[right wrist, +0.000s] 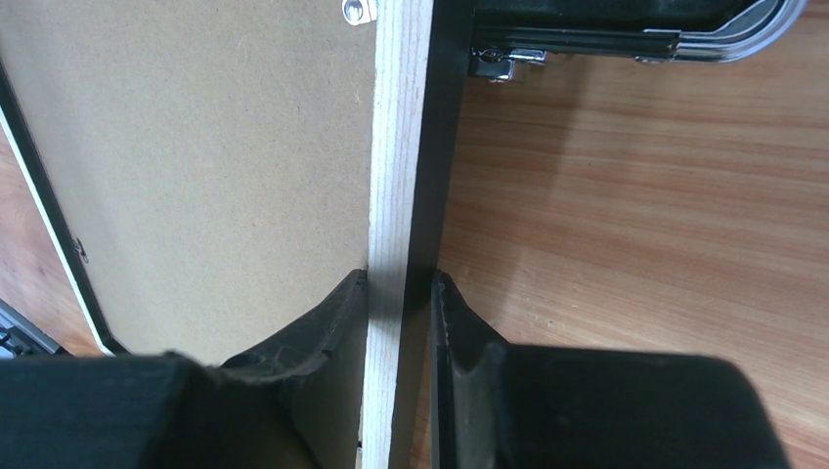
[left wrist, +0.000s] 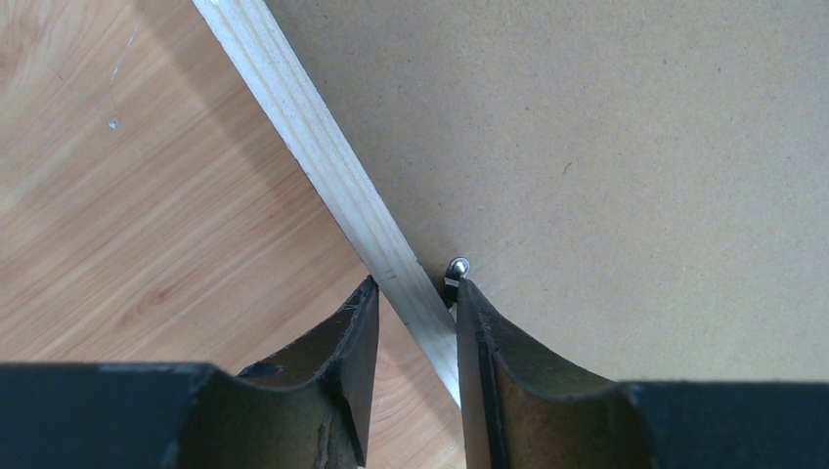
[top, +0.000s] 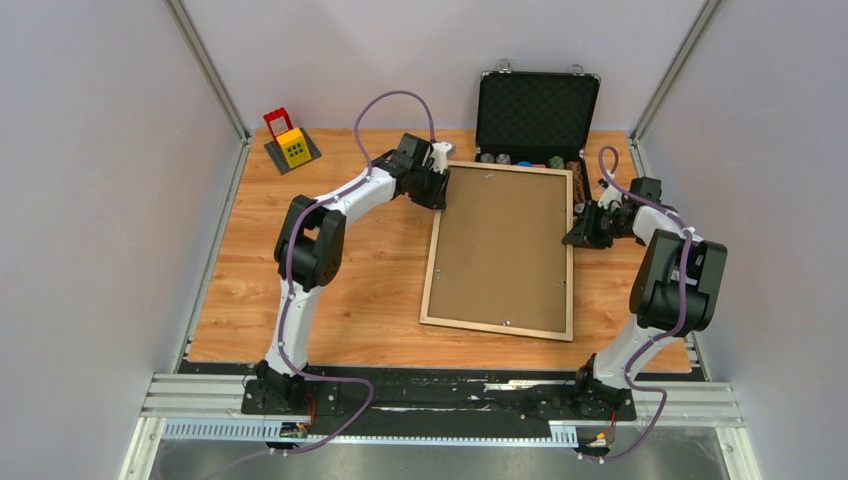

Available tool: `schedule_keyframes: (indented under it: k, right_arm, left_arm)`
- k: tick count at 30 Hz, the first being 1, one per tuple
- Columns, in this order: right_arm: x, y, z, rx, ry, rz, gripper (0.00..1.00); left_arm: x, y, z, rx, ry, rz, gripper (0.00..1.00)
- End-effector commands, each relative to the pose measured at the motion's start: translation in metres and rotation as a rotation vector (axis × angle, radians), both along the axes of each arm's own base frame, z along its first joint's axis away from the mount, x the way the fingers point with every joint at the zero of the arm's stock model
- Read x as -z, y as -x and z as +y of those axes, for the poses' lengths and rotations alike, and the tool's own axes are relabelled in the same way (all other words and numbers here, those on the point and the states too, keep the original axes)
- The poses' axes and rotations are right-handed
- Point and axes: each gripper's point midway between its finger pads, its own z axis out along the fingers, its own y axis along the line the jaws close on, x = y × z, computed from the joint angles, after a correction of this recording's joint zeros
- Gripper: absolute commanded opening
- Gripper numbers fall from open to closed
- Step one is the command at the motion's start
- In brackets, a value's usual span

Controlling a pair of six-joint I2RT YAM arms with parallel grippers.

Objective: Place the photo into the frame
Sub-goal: Install the photo frame at the center of the board.

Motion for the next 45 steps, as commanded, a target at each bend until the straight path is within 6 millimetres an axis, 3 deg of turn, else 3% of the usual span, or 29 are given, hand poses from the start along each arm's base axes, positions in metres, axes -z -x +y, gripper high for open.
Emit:
schedule_keyframes:
  k: [1,2,7,15,22,29,37,45]
  right_arm:
    - [-0.006,-0.009,0.002,-0.037,-0.024,-0.067,0.00]
    - [-0.006,-0.009,0.002,-0.036,-0.024,-0.068,0.00]
    - [-0.007,-0.009,0.002,-0.036,-0.027,-0.068,0.00]
    - [-0.007,-0.009,0.000,-0.031,-0.031,-0.071,0.00]
    - [-0.007,-0.009,0.000,-0.030,-0.034,-0.068,0.00]
    - [-0.007,-0.010,-0.001,-0.025,-0.034,-0.066,0.00]
    - [-0.008,-0.010,-0.002,-0.023,-0.027,-0.068,0.00]
    - [-0.006,-0.009,-0.003,-0.022,-0.027,-0.068,0.00]
  left_arm:
    - [-0.020,-0.012,-0.007,0.045,0.014,-0.099,0.46]
    - [-0.021,-0.011,-0.006,0.042,0.013,-0.095,0.54]
    - [-0.032,-0.002,-0.005,0.034,0.031,-0.071,0.77]
    - [-0.046,0.037,0.009,0.053,0.044,-0.024,0.86]
    - [-0.042,0.098,0.024,0.110,0.052,0.077,0.88]
    - [-0.029,0.143,0.025,0.176,0.021,0.107,0.88]
    - [-0.012,0.166,0.018,0.224,-0.026,0.122,0.88]
    - [-0.008,0.171,0.017,0.230,-0.036,0.129,0.88]
